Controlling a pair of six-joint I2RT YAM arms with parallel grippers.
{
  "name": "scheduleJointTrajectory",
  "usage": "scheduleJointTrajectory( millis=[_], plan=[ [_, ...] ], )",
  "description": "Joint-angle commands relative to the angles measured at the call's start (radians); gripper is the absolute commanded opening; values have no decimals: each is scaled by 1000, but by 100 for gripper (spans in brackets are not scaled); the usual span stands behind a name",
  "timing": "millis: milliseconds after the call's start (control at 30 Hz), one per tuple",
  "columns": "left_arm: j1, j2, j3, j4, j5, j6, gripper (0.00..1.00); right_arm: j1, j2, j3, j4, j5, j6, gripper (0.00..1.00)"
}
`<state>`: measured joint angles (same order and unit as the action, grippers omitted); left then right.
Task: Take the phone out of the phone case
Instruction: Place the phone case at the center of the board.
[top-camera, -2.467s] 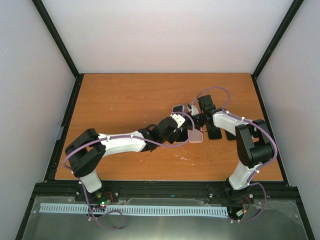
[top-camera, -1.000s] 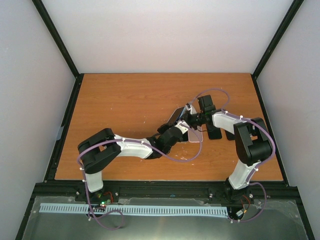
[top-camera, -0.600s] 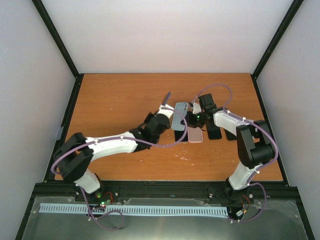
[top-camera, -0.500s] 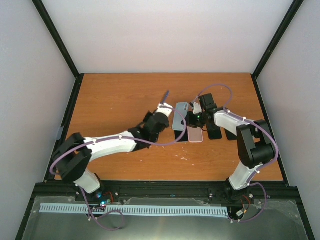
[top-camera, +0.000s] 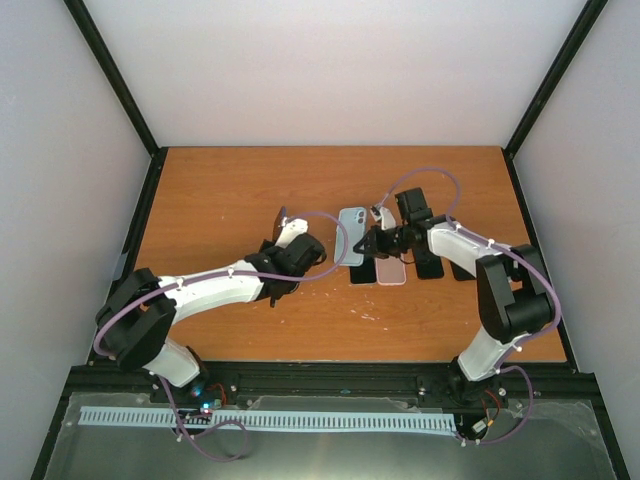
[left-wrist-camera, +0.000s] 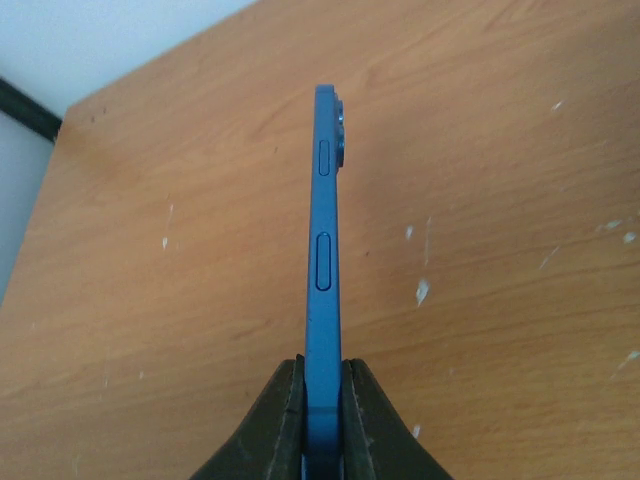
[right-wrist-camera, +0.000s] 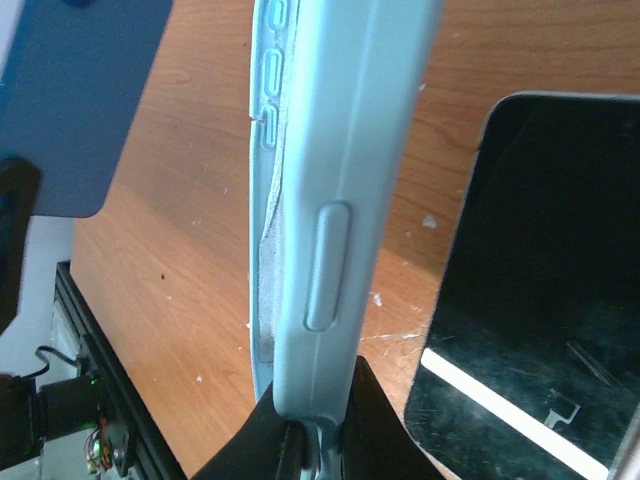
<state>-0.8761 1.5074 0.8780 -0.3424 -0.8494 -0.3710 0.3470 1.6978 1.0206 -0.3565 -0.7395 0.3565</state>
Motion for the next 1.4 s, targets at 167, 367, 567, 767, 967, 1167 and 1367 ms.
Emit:
scheduleJointTrajectory(
  millis=[167,367,567,767,967,1167,1367],
  plan=[
    [-43,-27,-74,-60,37,-112,0,102,156,47,2,-41,75,3],
    [-106,37,-69,-88,8,-160,0,114,205,61,-2,-42,83,9],
    [-130,113,-25,-120,6,-170,1,116,182,58,-11,-46,42,43],
    [-136,137,-22,-54,145,-109,9,115,69,74,-76,94,-49,79],
    [-158,184,-7,-32,172,-125,10,57,-17,48,-45,84,-78,80],
    [-177,239,27,-41,184,-173,16,-13,-23,23,-20,32,-60,80],
    [-193,260,21,-35,205,-200,26,-27,-34,15,-6,16,-50,80]
  ],
)
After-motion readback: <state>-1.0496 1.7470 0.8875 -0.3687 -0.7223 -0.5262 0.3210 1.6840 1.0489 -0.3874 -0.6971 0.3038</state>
